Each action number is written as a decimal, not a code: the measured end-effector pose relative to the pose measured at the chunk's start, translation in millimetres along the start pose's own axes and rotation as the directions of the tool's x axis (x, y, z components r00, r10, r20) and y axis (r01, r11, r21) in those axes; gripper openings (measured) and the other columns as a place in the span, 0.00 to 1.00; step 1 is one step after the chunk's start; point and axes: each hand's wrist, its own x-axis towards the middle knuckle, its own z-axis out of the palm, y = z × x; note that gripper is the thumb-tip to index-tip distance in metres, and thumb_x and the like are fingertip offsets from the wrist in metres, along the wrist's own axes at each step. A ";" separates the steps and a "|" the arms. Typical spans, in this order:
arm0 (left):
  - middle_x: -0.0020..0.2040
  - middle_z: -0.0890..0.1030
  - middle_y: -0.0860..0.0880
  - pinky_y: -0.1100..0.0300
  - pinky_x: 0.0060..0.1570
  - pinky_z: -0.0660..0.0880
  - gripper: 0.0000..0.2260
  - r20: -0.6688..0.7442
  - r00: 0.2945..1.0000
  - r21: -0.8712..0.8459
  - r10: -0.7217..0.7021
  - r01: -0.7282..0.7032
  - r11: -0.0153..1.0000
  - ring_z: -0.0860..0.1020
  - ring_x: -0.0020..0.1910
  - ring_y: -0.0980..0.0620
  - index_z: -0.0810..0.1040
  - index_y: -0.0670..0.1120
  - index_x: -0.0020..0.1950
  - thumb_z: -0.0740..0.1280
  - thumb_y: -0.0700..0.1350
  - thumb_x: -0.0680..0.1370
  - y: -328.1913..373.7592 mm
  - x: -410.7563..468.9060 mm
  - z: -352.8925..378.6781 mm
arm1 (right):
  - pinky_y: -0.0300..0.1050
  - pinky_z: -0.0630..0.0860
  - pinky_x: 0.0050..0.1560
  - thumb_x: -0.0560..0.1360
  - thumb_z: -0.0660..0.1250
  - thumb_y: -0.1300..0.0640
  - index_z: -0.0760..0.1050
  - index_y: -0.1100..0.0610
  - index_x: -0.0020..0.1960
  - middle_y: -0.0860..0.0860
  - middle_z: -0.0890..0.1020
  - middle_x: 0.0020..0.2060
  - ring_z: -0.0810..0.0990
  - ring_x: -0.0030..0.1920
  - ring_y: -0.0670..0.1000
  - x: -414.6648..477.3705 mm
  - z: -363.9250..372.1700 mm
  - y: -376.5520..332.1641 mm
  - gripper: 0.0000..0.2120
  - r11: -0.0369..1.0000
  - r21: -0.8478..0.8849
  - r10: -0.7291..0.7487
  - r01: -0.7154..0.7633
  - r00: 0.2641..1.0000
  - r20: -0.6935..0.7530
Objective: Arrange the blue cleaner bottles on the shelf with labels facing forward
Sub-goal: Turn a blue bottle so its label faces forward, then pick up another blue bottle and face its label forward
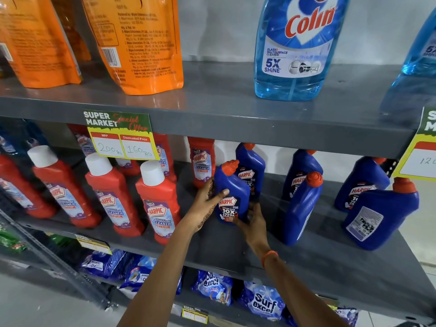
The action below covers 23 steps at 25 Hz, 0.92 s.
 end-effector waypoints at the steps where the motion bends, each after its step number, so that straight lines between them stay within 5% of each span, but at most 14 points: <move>1: 0.61 0.77 0.53 0.67 0.49 0.77 0.20 -0.007 1.000 0.023 -0.010 0.010 1.000 0.78 0.57 0.61 0.69 0.55 0.65 0.66 0.42 0.76 -0.4 -0.8 1.3 | 0.42 0.78 0.50 0.65 0.75 0.63 0.67 0.41 0.48 0.40 0.79 0.46 0.79 0.48 0.40 0.4 -0.2 0.0 0.24 1.000 -0.003 0.007 -0.007 1.000 0.004; 5: 0.55 0.75 0.62 0.75 0.42 0.74 0.18 -0.013 0.999 0.097 -0.052 0.053 0.994 0.77 0.49 0.71 0.63 0.64 0.62 0.62 0.46 0.78 -5.0 -3.8 10.0 | 0.54 0.79 0.56 0.64 0.76 0.62 0.68 0.44 0.51 0.47 0.80 0.48 0.80 0.51 0.49 -1.9 0.1 -2.3 0.24 0.999 0.010 0.040 -0.040 0.999 -0.019; 8: 0.57 0.74 0.61 0.74 0.43 0.74 0.19 -0.017 0.998 0.151 -0.060 0.062 0.987 0.76 0.48 0.74 0.57 0.62 0.67 0.59 0.47 0.80 -3.4 -7.5 15.6 | 0.55 0.78 0.57 0.64 0.76 0.62 0.68 0.48 0.52 0.50 0.80 0.50 0.80 0.53 0.52 -3.7 1.9 -10.5 0.24 0.998 0.023 0.061 -0.060 0.998 -0.022; 11: 0.75 0.59 0.48 0.60 0.69 0.64 0.29 -0.092 0.996 0.323 0.000 0.030 0.946 0.64 0.71 0.59 0.46 0.49 0.75 0.59 0.48 0.79 4.4 -16.1 26.5 | 0.40 0.72 0.54 0.64 0.76 0.61 0.69 0.55 0.59 0.52 0.75 0.55 0.76 0.56 0.51 -14.0 1.6 -27.6 0.27 0.991 -0.136 0.008 -0.013 0.999 -0.037; 14: 0.78 0.46 0.41 0.54 0.74 0.45 0.34 -0.179 0.945 0.638 0.273 -0.100 0.764 0.45 0.76 0.48 0.41 0.43 0.75 0.59 0.52 0.79 12.6 -33.1 56.3 | 0.39 0.74 0.56 0.69 0.70 0.64 0.69 0.57 0.63 0.54 0.76 0.55 0.77 0.55 0.49 -46.0 -14.7 -44.9 0.24 0.971 -0.141 -0.217 0.193 0.959 -0.182; 17: 0.77 0.51 0.40 0.56 0.75 0.51 0.32 -0.111 0.858 0.655 0.501 -0.316 0.686 0.49 0.77 0.49 0.45 0.43 0.75 0.58 0.52 0.79 15.9 -48.7 98.9 | 0.29 0.72 0.52 0.74 0.62 0.59 0.71 0.52 0.60 0.48 0.75 0.48 0.77 0.49 0.40 -69.0 -55.0 -57.6 0.15 0.875 -0.262 -0.483 0.407 0.776 -0.406; 19: 0.76 0.59 0.42 0.60 0.72 0.58 0.30 -0.012 0.907 0.589 0.421 -0.334 0.736 0.57 0.75 0.49 0.51 0.43 0.75 0.61 0.50 0.78 13.7 -48.6 130.1 | 0.37 0.73 0.53 0.74 0.60 0.61 0.70 0.54 0.60 0.44 0.72 0.47 0.76 0.49 0.46 -64.0 -86.1 -52.4 0.14 0.862 -0.314 -0.507 0.398 0.707 -0.494; 21: 0.70 0.70 0.41 0.60 0.64 0.66 0.30 0.013 0.968 0.562 0.249 -0.213 0.799 0.69 0.69 0.46 0.58 0.41 0.73 0.65 0.49 0.76 8.4 -40.7 154.6 | 0.52 0.75 0.54 0.75 0.60 0.67 0.70 0.60 0.60 0.45 0.71 0.50 0.75 0.52 0.56 -52.9 -108.5 -34.4 0.14 0.922 -0.268 -0.381 0.280 0.778 -0.499; 23: 0.61 0.79 0.41 0.60 0.53 0.71 0.31 -0.042 0.985 0.535 0.168 -0.120 0.836 0.77 0.59 0.44 0.64 0.41 0.69 0.71 0.50 0.71 6.0 -31.5 171.6 | 0.55 0.71 0.61 0.76 0.59 0.69 0.69 0.64 0.61 0.56 0.73 0.55 0.73 0.56 0.58 -46.0 -126.1 -11.8 0.14 0.974 -0.198 -0.177 0.110 0.914 -0.365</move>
